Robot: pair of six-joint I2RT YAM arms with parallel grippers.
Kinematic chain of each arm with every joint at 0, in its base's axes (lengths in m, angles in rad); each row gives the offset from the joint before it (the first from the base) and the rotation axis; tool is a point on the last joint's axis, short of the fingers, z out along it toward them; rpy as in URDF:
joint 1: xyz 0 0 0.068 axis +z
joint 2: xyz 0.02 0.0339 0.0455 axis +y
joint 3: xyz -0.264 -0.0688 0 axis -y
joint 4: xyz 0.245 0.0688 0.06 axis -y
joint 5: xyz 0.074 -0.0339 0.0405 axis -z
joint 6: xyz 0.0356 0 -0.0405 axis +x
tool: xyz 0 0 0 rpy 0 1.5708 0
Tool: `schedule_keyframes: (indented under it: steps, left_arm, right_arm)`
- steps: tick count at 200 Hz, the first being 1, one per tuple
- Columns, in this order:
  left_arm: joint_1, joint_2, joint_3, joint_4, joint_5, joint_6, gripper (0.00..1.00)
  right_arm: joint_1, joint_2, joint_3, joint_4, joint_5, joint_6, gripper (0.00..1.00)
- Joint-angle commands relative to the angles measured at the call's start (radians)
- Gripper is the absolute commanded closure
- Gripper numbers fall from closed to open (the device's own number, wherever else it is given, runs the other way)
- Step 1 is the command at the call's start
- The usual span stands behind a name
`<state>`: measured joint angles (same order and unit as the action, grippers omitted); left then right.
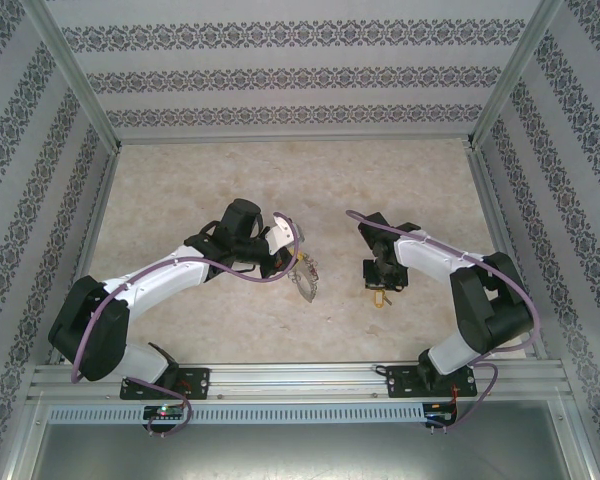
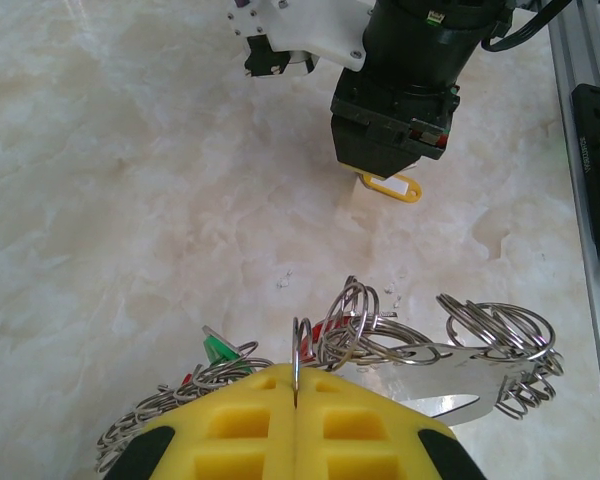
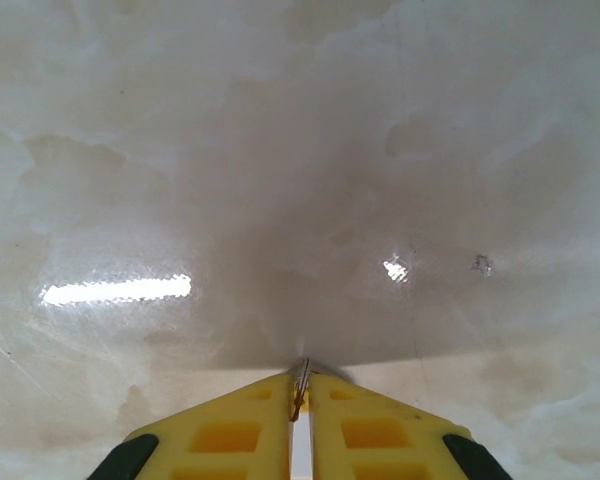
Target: Put the keys on the keyring
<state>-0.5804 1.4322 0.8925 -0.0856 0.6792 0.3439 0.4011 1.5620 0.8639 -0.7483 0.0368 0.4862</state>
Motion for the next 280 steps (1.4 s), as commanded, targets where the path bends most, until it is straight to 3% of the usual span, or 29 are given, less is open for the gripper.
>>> schedule_keyframes:
  steps: [1, 98, 165, 216, 247, 280]
  left_arm:
    - [0.008, 0.005, 0.042, -0.008, 0.014, 0.012, 1.00]
    - [0.007, 0.005, 0.043, -0.008, 0.014, 0.014, 1.00]
    - [0.007, 0.010, 0.047, 0.002, 0.026, 0.004, 1.00]
    - [0.008, 0.010, 0.045, 0.016, 0.036, -0.007, 1.00]
    - [0.007, 0.010, 0.043, 0.024, 0.042, -0.013, 1.00]
    - [0.007, 0.010, 0.043, 0.034, 0.059, -0.020, 1.00]
  right_arm:
    - [-0.010, 0.010, 0.008, 0.000, 0.003, -0.007, 0.86]
    - [-0.014, -0.055, -0.011, 0.020, -0.011, -0.028, 0.98]
    - [-0.012, -0.419, -0.095, 0.209, -0.116, -0.143, 1.00]
    - [-0.010, -0.723, -0.217, 0.406, -0.256, -0.343, 1.00]
    - [-0.009, -0.814, -0.260, 0.472, -0.415, -0.481, 1.00]
    - [-0.008, -0.844, -0.273, 0.526, -0.480, -0.524, 1.00]
